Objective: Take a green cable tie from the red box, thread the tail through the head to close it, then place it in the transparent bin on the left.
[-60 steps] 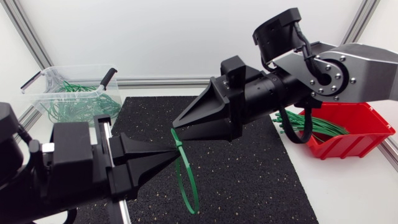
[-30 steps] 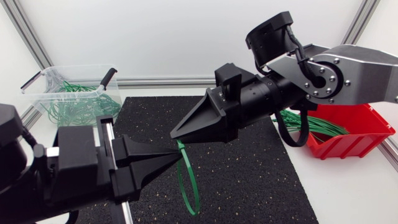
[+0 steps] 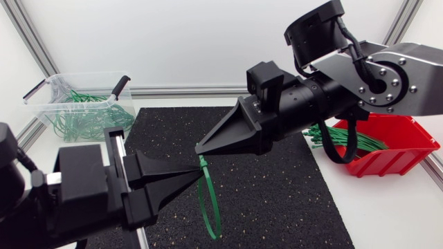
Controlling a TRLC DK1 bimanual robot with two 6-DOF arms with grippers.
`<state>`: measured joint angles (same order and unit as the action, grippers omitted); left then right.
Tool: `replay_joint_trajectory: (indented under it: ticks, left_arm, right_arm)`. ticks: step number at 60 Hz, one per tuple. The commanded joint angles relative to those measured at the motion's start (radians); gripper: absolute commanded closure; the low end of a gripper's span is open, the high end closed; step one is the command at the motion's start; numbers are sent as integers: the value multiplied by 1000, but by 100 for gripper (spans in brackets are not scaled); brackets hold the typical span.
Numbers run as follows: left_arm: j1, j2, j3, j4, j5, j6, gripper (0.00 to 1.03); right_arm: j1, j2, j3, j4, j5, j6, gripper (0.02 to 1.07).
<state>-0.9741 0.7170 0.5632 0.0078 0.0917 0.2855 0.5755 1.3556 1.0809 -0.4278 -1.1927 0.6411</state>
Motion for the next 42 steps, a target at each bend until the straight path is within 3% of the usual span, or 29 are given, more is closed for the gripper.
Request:
replay_joint_trajectory:
  ticks: [1, 22, 35, 42]
  left_arm:
    - [-34, -10, -23, 0, -35, 34, 100]
    - [-222, -8, -22, -2, -173, 32, 100]
    - [-216, -19, -26, -17, -196, 34, 100]
    - [-126, -34, -23, -31, -195, 35, 100]
  right_arm:
    - [7, -21, 2, -14, 2, -21, 101]
    - [3, 82, 43, 23, 73, -23, 101]
    - [3, 68, 30, 15, 74, -21, 101]
    - [-3, 13, -12, 44, 130, -43, 101]
